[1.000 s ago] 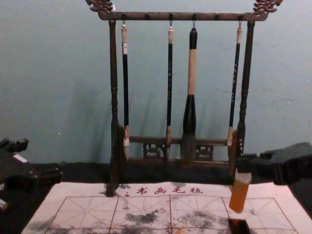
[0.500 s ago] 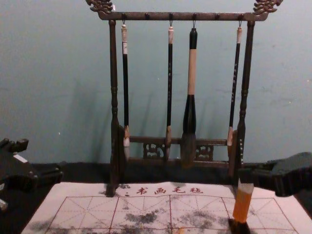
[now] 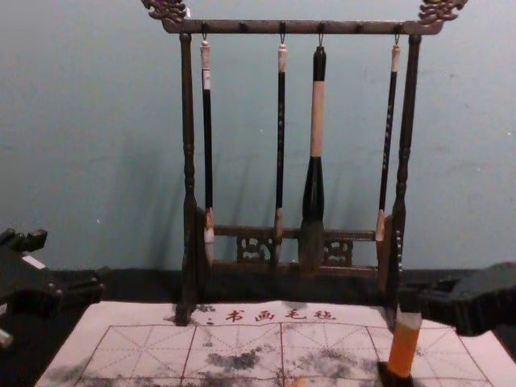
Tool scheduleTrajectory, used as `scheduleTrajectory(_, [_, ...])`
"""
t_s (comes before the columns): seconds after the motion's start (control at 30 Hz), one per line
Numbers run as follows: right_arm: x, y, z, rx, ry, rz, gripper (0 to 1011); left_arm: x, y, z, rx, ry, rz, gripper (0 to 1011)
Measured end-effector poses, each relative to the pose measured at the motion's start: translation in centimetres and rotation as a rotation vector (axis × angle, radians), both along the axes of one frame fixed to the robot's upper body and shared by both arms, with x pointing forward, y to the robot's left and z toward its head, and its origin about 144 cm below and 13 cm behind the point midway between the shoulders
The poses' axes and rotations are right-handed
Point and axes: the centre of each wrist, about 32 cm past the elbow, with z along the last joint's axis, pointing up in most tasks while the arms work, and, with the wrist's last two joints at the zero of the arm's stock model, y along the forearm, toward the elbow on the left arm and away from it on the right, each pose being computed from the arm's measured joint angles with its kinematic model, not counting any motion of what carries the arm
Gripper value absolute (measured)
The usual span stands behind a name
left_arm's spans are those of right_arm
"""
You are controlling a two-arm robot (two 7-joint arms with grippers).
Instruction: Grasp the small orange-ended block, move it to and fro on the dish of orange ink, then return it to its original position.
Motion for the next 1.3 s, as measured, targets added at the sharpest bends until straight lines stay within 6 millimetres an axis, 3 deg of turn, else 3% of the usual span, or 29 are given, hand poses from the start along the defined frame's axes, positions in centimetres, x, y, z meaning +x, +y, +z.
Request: scheduleTrajectory(1.3, [-0.2, 0.4, -1.4, -0.018, 0.038, -0.018, 127, 0.0, 0.0, 0.0, 0.000, 0.000, 0.000, 1001])
